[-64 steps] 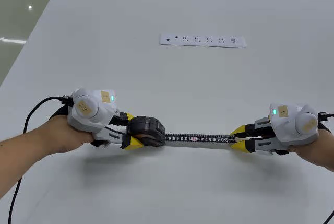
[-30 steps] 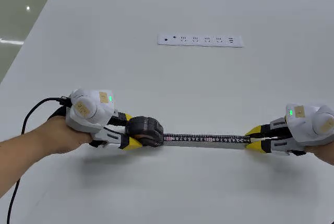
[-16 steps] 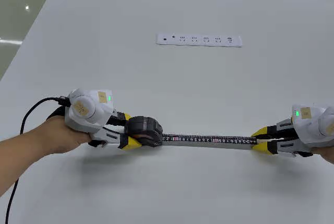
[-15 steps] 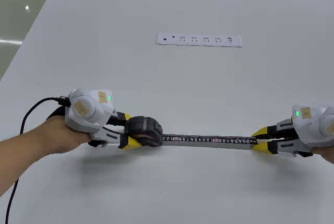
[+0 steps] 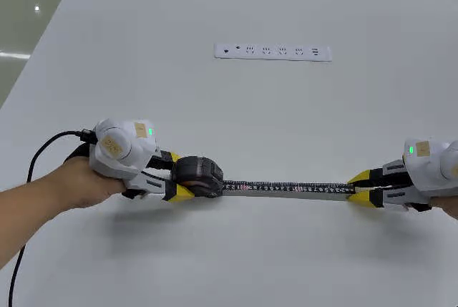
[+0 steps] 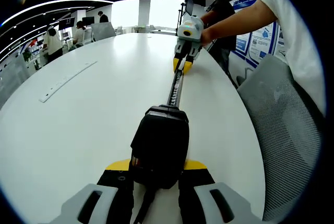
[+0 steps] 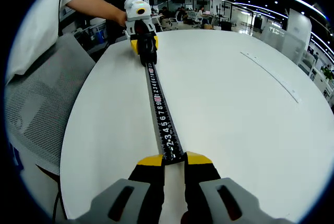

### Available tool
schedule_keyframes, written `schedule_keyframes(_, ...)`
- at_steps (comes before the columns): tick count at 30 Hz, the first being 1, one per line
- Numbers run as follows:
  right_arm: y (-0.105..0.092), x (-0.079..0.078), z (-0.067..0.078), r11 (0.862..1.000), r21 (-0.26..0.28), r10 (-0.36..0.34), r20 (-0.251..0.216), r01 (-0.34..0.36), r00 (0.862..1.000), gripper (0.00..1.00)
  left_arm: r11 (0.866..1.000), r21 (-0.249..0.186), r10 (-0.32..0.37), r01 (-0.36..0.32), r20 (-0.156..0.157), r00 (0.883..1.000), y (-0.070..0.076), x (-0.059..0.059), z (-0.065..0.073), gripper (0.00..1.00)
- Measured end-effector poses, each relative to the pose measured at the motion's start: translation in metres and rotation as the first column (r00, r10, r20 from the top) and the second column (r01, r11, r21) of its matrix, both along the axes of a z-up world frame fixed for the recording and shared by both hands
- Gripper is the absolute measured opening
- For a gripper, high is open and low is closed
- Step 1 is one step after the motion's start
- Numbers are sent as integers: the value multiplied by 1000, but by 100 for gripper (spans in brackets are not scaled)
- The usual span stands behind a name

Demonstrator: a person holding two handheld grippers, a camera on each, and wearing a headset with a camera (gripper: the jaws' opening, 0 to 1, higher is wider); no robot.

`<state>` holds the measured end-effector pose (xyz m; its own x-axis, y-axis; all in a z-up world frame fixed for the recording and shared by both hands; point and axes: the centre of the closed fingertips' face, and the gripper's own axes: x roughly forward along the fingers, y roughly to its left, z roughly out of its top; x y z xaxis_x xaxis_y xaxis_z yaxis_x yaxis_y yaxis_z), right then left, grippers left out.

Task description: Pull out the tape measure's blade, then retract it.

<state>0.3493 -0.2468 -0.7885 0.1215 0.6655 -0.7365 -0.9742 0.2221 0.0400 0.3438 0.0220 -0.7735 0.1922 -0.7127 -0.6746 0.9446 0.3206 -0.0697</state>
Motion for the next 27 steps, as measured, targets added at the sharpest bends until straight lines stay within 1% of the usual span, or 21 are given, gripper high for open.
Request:
schedule_keyframes(6, 0, -1, 0, 1000, -12, 21, -5, -21, 1000, 9, 1000, 2, -5, 5, -5, 1000, 0, 0, 0, 30)
schedule_keyframes(8, -1, -1, 0, 1000, -3, 14, -10, -14, 1000, 9, 1000, 0, -2, 2, -5, 1000, 0, 0, 0, 30)
schedule_keyframes(11, -2, -1, 0, 1000, -5, 15, -8, -15, 1000, 9, 1000, 1, -2, 2, -3, 1000, 1, 0, 0, 30)
schedule_keyframes(16, -2, -1, 0, 1000, 4, 6, -14, -6, 1000, 9, 1000, -5, 2, -2, -8, 1000, 0, 0, 0, 30)
schedule_keyframes(22, -2, -1, 0, 1000, 4, 3, -15, -3, 1000, 10, 1000, -1, 0, 0, -3, 1000, 0, 0, 0, 30)
schedule_keyframes(26, -1, 0, 0, 1000, 1, -7, -16, 7, 1000, 10, 1000, 4, 9, -9, 7, 1000, -1, 0, 0, 31)
schedule_keyframes(27, -1, 0, -1, 1000, -8, 1, -9, -1, 1000, 10, 1000, 2, 17, -17, 8, 1000, 0, 0, 0, 31)
